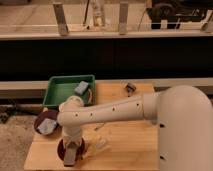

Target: Wipe red bowl with eraser

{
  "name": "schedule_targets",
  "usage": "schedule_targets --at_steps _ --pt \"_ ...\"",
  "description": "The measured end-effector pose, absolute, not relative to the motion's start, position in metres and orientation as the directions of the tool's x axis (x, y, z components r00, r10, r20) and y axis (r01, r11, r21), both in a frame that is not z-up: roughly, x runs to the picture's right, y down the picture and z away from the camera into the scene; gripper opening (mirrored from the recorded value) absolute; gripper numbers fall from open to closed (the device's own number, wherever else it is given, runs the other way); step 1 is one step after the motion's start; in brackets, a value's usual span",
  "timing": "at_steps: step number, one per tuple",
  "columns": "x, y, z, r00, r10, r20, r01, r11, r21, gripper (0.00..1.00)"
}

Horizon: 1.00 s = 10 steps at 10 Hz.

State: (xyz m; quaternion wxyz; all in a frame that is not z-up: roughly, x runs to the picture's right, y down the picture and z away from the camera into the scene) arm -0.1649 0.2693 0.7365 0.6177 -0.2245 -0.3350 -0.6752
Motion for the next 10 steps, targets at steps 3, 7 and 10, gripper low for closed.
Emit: schedule_targets --at_steps 3,7,10 --pt "-0.150 0.262 0.737 -0.097 -0.679 0.728 0.992 -0.004 0.128 0.00" --pt "-0.154 0.250 0.744 -0.101 -0.661 0.744 0.990 0.010 0.144 0.00" --pt "-0.173 0.242 0.743 -0.135 -0.664 0.735 0.981 0.017 0.195 0.00"
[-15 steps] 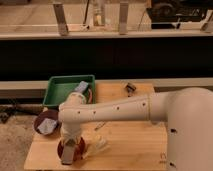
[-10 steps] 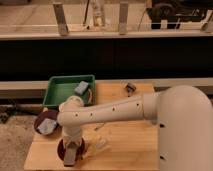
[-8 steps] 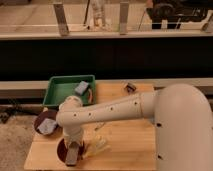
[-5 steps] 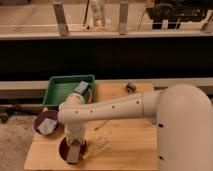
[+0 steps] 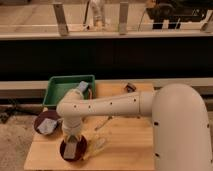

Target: Wipe red bowl with eraser

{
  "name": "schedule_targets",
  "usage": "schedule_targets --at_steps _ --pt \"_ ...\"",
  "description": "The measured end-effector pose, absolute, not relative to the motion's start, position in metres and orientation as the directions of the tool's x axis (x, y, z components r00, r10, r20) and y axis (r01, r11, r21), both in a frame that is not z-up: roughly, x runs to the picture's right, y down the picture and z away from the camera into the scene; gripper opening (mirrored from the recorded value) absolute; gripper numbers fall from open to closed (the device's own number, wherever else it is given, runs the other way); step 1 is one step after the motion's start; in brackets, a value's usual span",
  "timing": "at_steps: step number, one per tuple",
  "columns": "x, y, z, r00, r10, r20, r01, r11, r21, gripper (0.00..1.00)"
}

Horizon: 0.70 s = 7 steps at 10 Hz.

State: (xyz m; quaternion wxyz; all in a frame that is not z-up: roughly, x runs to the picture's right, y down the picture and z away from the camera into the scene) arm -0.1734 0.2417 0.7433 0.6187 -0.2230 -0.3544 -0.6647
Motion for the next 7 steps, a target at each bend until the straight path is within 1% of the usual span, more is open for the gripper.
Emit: schedule_targets --at_steps 3,7 --pt "-0.193 0.240 0.735 -0.176 -0.677 0.715 0.969 0.009 0.247 0.00" --pt "-0.205 0.251 0.732 -0.209 -0.673 0.709 0.961 -0.008 0.276 0.00"
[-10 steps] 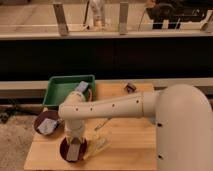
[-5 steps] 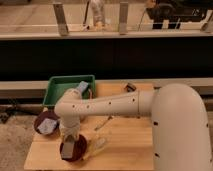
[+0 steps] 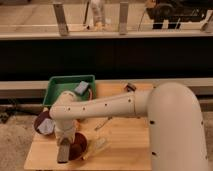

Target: Wipe red bowl with eraser

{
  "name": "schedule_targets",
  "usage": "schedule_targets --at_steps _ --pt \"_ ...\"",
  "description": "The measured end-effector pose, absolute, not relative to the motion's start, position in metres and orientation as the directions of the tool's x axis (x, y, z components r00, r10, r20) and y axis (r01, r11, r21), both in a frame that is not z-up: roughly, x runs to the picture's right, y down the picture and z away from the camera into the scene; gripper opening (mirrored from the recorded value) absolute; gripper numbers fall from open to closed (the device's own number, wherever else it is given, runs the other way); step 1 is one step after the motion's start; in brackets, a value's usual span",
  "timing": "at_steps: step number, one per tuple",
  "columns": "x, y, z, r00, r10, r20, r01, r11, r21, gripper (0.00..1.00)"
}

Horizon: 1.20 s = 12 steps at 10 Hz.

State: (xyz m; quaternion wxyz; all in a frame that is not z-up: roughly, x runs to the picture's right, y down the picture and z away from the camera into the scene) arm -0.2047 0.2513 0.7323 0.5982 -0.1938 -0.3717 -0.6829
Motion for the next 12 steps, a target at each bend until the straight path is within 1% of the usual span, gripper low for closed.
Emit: schedule_targets --at_steps 5,9,12 --pt "-0.196 0.263 0.719 -0.227 -0.681 0.696 0.957 -0.024 0.288 0.00" --pt "-0.163 0.259 0.715 -0.174 -0.690 0.703 0.972 -0.008 0.233 0.00" --pt "-0.140 0.252 0.720 -0.124 -0.702 0.701 0.984 0.005 0.180 0.00"
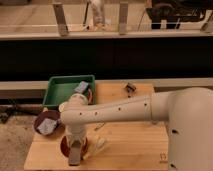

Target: Wipe red bowl with eraser

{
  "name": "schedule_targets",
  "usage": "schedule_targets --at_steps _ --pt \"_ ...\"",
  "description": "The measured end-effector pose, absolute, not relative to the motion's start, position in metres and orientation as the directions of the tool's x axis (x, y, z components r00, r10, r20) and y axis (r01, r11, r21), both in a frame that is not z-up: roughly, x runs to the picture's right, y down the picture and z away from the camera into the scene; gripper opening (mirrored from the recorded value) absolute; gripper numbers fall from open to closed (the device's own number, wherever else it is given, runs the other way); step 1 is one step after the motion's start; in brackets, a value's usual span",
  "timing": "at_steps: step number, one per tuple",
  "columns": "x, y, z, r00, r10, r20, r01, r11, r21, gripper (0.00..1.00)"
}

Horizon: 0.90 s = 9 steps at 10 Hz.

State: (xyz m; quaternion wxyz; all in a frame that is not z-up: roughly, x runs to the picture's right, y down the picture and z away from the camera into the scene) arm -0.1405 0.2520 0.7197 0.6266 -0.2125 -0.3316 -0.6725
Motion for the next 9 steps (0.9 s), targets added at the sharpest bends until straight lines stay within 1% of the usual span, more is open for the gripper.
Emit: schedule_targets --at_steps 4,9 --pt "-0.139 0.235 0.737 -0.112 -0.719 0.686 0.986 0.003 0.164 0.00" --pt "-0.169 0.214 0.756 -0.165 -0.750 0.641 0.978 -0.042 0.203 0.00"
